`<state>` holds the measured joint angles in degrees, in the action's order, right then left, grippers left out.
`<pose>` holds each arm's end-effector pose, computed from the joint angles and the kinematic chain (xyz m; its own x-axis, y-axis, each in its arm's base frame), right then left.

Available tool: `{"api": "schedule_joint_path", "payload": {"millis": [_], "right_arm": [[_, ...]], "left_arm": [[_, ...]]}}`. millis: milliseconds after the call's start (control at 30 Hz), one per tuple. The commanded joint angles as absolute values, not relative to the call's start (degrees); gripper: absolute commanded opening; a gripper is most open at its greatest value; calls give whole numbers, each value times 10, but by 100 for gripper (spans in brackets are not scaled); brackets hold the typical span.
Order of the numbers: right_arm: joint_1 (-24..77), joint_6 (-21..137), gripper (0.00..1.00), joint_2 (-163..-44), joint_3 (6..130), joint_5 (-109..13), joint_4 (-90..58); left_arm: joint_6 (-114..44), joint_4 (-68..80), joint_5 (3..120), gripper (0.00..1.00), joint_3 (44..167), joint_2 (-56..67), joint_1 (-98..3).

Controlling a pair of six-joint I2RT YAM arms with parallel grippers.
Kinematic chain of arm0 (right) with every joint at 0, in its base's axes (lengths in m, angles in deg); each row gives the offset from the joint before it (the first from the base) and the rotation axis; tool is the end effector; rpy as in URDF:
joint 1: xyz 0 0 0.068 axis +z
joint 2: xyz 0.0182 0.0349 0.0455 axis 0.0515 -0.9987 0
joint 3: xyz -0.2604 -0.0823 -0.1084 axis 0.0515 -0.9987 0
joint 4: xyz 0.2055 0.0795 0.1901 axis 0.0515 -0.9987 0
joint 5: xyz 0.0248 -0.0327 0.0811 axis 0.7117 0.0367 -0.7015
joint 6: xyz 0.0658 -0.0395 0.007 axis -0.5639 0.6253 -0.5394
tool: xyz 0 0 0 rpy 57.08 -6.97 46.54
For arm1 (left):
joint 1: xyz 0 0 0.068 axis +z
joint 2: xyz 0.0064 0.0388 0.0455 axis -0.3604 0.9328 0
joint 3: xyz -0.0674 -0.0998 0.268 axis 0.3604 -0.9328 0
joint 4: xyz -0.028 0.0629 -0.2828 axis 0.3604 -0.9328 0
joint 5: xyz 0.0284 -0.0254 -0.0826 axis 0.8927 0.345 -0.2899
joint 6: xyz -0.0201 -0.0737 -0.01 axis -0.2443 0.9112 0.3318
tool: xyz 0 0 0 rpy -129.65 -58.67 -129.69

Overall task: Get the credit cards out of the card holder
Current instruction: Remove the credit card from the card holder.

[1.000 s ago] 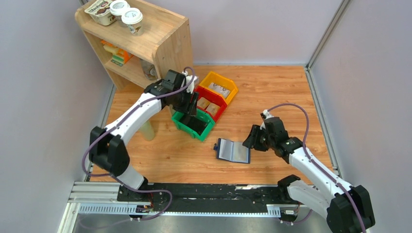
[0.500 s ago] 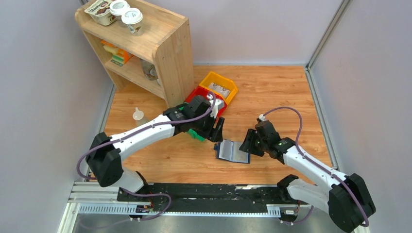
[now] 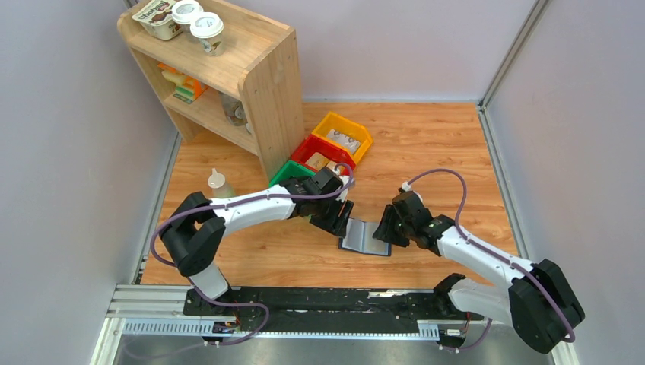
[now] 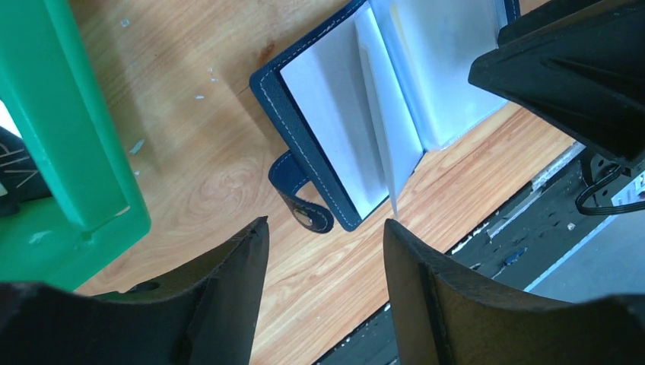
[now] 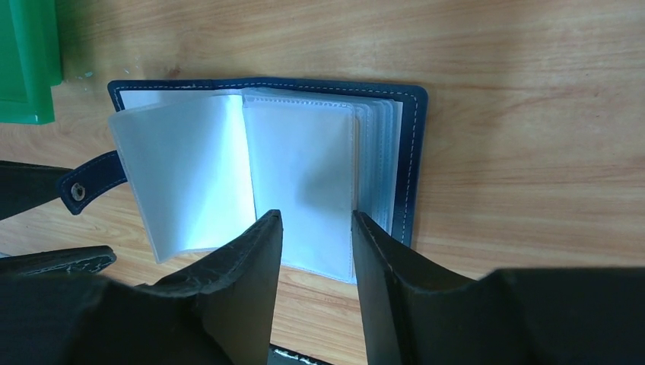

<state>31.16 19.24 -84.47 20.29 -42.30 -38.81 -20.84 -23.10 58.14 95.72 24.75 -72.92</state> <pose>0.1843 0.1269 0.1427 -0.8978 0.2525 -0.3607 0.0967 0.9123 0.3980 0.2245 -0.3067 0.1843 -0.8433 0.3732 -0.3867 0.5148 0.7677 -0.3816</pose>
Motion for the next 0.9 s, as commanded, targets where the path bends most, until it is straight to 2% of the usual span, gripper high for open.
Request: {"api": "schedule_joint_path", "payload": {"millis": [0,233,367,633,867], "right_arm": [[315,180,44,-851,194,-411,-367],[316,182,44,-850,182,-439,-349],[315,181,43,-840,181,-444,-339],[316,183,41,-841,186,-460,-322],[316,188,30,-825,190,-480,-310]], "left_arm": [[-191,-190,563,63,956,262,-735],[-172,-161,534,52,950,293,-747],[-168,-147,519,37,951,311,-754],[-158,-112,484,31,945,326,-754],[-153,-97,473,20,938,324,-755]]}}
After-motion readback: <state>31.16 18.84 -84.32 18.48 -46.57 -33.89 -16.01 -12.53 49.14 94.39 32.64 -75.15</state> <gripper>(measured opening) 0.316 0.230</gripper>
